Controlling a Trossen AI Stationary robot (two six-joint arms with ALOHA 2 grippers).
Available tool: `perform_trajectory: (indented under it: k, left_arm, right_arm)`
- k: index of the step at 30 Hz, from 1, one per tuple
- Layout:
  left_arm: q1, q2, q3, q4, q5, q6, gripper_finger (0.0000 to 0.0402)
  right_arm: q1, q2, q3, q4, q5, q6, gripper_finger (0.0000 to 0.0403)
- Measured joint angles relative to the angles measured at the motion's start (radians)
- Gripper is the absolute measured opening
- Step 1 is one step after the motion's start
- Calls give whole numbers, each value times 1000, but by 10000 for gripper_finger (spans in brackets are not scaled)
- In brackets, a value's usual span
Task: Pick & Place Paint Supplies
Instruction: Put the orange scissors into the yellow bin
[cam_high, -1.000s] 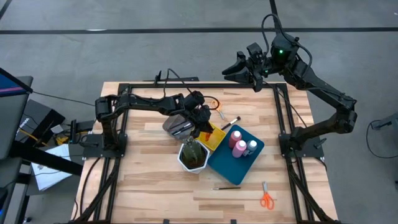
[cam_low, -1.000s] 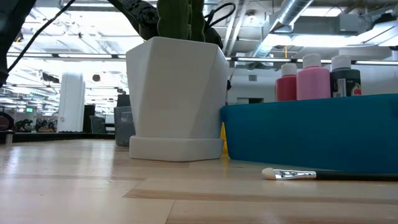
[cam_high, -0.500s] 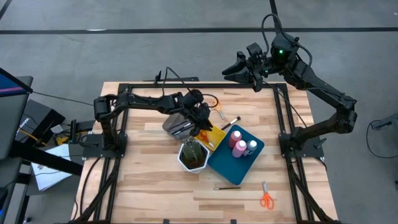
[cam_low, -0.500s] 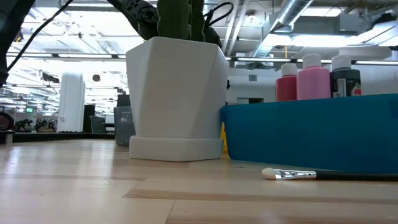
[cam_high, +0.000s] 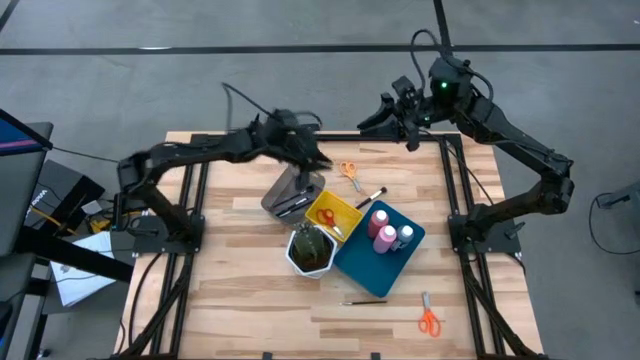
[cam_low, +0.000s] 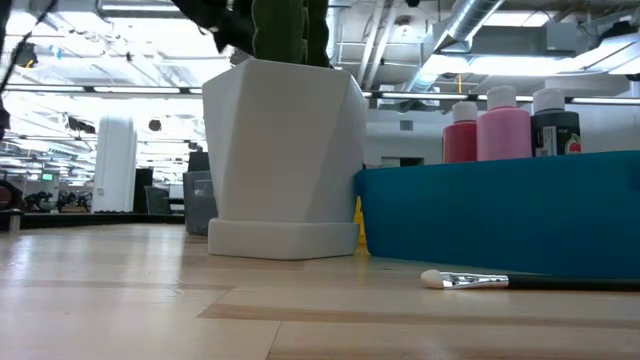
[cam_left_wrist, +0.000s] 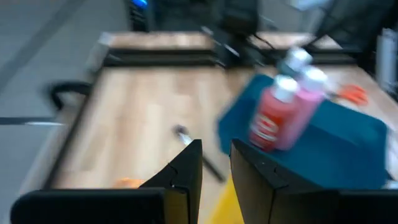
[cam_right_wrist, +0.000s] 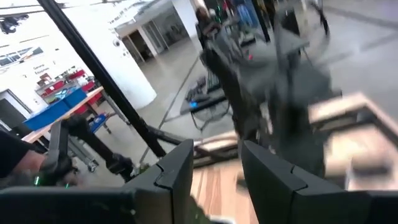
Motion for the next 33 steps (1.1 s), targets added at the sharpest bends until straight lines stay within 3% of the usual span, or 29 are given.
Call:
perform_trajectory:
  k: [7, 13, 21, 26, 33]
  left_arm:
    - [118, -195, 0, -68, -94, 1, 76]
    - [201, -336, 0, -148, -156, 1, 76]
    - [252, -442, 0, -208, -202, 0, 76]
    - [260, -451, 0, -244, -207, -4, 76]
    - [259, -450, 0, -333, -207, -5, 76]
  right_arm:
    - [46, 0, 0, -272, 16, -18, 132]
    - [92, 0, 0, -508, 195, 10, 132]
    - [188, 0, 0, -701, 269, 79, 132]
    - [287, 0, 0, -863, 361, 194, 132]
    - [458, 0, 0, -1041, 525, 474, 132]
